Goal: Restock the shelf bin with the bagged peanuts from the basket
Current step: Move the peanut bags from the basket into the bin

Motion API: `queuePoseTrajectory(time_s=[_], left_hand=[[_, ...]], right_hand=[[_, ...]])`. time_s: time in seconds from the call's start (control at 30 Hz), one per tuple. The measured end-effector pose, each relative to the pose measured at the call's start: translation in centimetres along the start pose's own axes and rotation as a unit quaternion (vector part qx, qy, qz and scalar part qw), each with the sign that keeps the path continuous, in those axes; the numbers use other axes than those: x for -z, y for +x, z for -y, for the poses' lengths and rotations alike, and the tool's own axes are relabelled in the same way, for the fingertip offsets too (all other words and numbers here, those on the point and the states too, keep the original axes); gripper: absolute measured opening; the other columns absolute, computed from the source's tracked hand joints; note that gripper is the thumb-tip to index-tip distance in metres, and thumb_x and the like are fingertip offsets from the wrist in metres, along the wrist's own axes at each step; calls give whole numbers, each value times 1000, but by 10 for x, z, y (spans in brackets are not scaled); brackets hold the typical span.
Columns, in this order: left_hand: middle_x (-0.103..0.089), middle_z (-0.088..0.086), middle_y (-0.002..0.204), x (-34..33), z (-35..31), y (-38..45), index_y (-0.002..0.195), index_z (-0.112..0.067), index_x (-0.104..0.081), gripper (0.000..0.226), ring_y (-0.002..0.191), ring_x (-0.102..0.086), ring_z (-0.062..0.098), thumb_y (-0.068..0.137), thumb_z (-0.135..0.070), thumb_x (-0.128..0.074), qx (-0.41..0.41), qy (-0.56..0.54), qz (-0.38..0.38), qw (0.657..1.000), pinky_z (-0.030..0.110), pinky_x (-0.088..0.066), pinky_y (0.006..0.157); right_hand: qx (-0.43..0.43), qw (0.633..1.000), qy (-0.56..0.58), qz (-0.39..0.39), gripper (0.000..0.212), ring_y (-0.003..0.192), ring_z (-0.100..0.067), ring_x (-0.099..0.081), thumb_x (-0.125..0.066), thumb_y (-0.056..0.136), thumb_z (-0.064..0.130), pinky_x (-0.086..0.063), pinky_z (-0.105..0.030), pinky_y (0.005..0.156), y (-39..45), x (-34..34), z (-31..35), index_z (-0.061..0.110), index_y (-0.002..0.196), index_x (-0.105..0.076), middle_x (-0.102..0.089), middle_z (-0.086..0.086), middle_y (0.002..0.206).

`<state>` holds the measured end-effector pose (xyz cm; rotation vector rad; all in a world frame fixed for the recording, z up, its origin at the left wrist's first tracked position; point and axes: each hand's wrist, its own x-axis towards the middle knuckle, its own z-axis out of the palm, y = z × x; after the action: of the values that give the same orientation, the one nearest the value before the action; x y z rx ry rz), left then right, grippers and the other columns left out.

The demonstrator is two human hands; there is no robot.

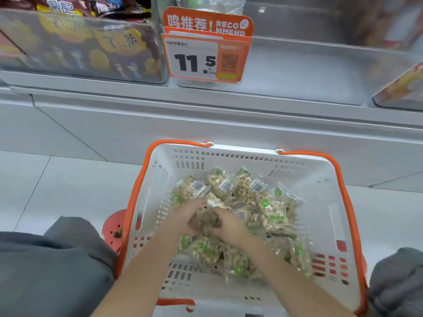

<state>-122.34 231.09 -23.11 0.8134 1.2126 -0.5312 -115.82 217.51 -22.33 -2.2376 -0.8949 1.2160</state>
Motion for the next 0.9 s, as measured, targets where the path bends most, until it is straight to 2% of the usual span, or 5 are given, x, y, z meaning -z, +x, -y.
queuePoseTrajectory(time_s=[0.23,0.37,0.43,0.57,0.9], left_hand=[[-58,11,65,2,-7,-7,80,0,-53,12,62,-58,23,90,-7,-52,35,87,-91,991,41,-55,83],[-61,9,75,4,-65,-87,84,0,-51,8,66,-64,17,89,7,-51,-28,174,65,982,30,-57,70],[-65,4,66,-2,-93,-136,82,-3,-56,12,55,-64,11,91,4,-51,-105,181,141,968,26,-56,53],[-67,0,102,-24,-120,-213,110,-3,-61,21,91,-66,9,91,-12,-56,-232,210,167,935,35,-60,74],[-71,-15,74,-50,-107,-289,93,-16,-62,38,65,-67,3,97,-40,-34,-380,206,130,892,21,-57,57]], right_hand=[[40,997,61,0,28,81,0,-62,-72,82,18,-54,-19,78,-7,-1,23,18,109,-68,-69,8,98],[26,981,192,-2,17,90,-5,-66,-65,86,11,-56,-23,81,-38,66,37,24,97,-70,-70,8,104],[12,967,250,-55,13,84,-15,-67,-64,88,13,-59,-35,80,-56,106,50,20,99,-64,-67,0,108],[64,907,415,13,38,87,-17,-69,-60,90,12,-59,-36,78,-103,156,91,19,124,-45,-65,-6,109],[155,854,497,-16,28,67,-16,-71,-63,72,5,-58,-27,55,-159,177,126,6,99,-57,-73,-5,78]])
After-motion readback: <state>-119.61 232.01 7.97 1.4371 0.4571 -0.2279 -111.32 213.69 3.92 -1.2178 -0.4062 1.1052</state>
